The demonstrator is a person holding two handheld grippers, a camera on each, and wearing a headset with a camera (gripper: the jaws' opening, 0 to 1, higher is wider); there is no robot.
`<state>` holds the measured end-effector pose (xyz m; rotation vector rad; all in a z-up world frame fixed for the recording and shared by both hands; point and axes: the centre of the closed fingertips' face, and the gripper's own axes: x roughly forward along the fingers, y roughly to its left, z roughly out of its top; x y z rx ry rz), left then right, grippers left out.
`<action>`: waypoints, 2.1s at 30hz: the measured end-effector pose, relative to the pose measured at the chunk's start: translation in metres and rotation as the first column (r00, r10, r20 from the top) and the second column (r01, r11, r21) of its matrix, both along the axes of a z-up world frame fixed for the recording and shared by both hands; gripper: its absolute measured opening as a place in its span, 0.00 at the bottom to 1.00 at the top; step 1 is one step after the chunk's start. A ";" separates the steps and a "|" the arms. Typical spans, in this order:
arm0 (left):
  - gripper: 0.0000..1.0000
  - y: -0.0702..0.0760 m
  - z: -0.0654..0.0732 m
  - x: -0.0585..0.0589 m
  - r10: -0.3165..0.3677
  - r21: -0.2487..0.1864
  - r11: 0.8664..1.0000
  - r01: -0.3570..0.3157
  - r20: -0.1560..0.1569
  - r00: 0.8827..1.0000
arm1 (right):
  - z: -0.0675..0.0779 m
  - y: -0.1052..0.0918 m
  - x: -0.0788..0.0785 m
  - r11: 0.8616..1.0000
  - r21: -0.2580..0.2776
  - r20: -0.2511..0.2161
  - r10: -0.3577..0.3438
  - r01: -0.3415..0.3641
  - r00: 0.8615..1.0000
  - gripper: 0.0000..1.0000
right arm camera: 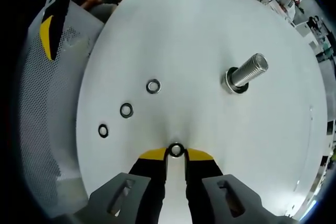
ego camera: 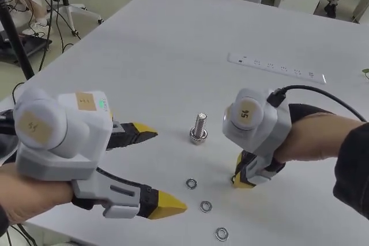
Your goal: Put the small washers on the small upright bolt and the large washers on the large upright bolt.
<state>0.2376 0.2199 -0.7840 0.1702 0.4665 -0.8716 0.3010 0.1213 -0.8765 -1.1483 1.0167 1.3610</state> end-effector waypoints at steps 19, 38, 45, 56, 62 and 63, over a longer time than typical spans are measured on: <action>0.78 -0.001 0.001 0.000 -0.005 0.002 1.000 0.005 0.001 1.000 | 0.009 -0.009 -0.003 1.000 -0.001 -0.007 -0.018 0.018 1.000 0.13; 0.78 -0.004 0.002 0.000 -0.019 0.005 1.000 0.019 0.003 1.000 | 0.022 -0.034 -0.005 0.997 0.001 -0.010 -0.078 0.078 0.997 0.13; 0.78 -0.004 0.002 0.000 -0.018 0.004 1.000 0.018 0.003 1.000 | 0.024 -0.044 -0.005 0.995 -0.001 -0.006 -0.098 0.098 0.995 0.13; 0.78 -0.005 0.002 0.000 -0.020 0.005 1.000 0.020 0.003 1.000 | 0.029 -0.058 0.000 0.991 0.002 0.005 -0.137 0.137 0.991 0.13; 0.77 -0.005 0.002 0.000 -0.020 0.005 1.000 0.020 0.003 1.000 | 0.036 -0.064 0.009 0.987 0.007 0.022 -0.158 0.158 0.987 0.13; 0.77 -0.005 0.001 0.000 -0.020 0.005 1.000 0.020 0.003 1.000 | 0.037 -0.065 0.010 0.987 0.007 0.024 -0.161 0.160 0.987 0.13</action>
